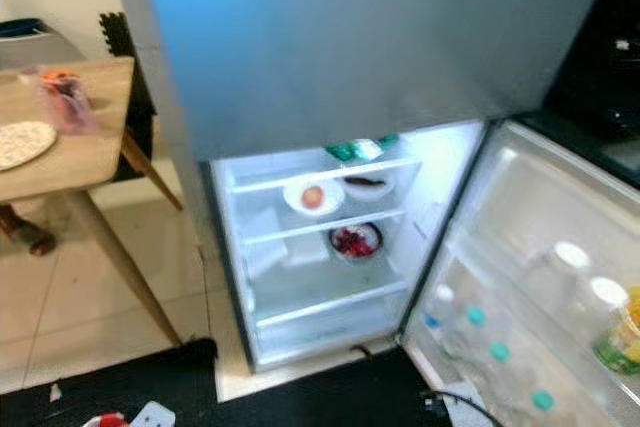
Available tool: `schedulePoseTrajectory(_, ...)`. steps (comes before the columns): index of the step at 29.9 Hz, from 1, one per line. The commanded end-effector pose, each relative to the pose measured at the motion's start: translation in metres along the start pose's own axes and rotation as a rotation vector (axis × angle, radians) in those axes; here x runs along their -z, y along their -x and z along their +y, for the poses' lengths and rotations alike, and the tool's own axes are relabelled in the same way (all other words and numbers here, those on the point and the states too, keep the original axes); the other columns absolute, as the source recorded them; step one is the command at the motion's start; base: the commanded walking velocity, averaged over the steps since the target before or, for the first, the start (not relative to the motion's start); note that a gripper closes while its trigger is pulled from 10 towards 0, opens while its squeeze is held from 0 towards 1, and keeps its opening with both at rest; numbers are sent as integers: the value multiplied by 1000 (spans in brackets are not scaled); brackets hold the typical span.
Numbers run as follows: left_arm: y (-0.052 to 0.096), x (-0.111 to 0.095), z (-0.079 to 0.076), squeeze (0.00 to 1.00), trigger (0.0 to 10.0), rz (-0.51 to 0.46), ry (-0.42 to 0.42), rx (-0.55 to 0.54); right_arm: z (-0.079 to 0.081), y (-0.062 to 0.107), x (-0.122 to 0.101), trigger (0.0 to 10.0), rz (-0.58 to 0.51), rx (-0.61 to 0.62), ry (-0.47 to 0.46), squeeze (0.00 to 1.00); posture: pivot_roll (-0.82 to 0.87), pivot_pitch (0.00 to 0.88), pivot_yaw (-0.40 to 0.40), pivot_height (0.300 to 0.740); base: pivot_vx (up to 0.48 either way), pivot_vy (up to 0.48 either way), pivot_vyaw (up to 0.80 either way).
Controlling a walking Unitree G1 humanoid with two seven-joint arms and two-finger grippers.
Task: Restocking fridge
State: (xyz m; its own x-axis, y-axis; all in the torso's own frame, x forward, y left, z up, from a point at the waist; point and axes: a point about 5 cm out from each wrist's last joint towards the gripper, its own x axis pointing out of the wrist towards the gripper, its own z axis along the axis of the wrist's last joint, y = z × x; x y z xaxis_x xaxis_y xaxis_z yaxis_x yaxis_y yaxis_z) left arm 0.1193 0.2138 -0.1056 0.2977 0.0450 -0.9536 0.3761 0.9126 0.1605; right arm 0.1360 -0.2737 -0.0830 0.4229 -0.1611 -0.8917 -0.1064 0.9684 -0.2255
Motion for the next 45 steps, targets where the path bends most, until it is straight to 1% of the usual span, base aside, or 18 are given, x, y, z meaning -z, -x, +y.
schedulePoseTrajectory(1,-1,-1,-7,0,10000,-3,-3,25,-2,0,-3,10000,-6,3,-2,0,-38,0,37,740,0,-307,0)
schedulePoseTrajectory(12,-1,-4,-9,0,10000,-20,1,22,-2,0,-5,10000,-14,2,-9,0,-39,0,42,740,0,0,0)
schedulePoseTrajectory(22,-1,-5,-9,0,10000,-22,-14,24,-1,0,-5,10000,-12,-3,-14,0,-38,0,42,740,0,0,0)
schedulePoseTrajectory(36,-2,-4,-16,0,10000,-19,-23,41,1,-1,-4,10000,-11,-11,-19,0,-41,0,40,740,352,0,0)
schedulePoseTrajectory(43,-2,-6,-17,0,10000,-22,-24,41,4,-1,-3,10000,-9,-17,-24,0,-41,0,41,740,350,0,0)
schedulePoseTrajectory(45,-2,-7,-16,0,10000,-24,-25,38,5,-1,-2,10000,-7,-19,-25,0,-42,0,41,740,0,0,0)
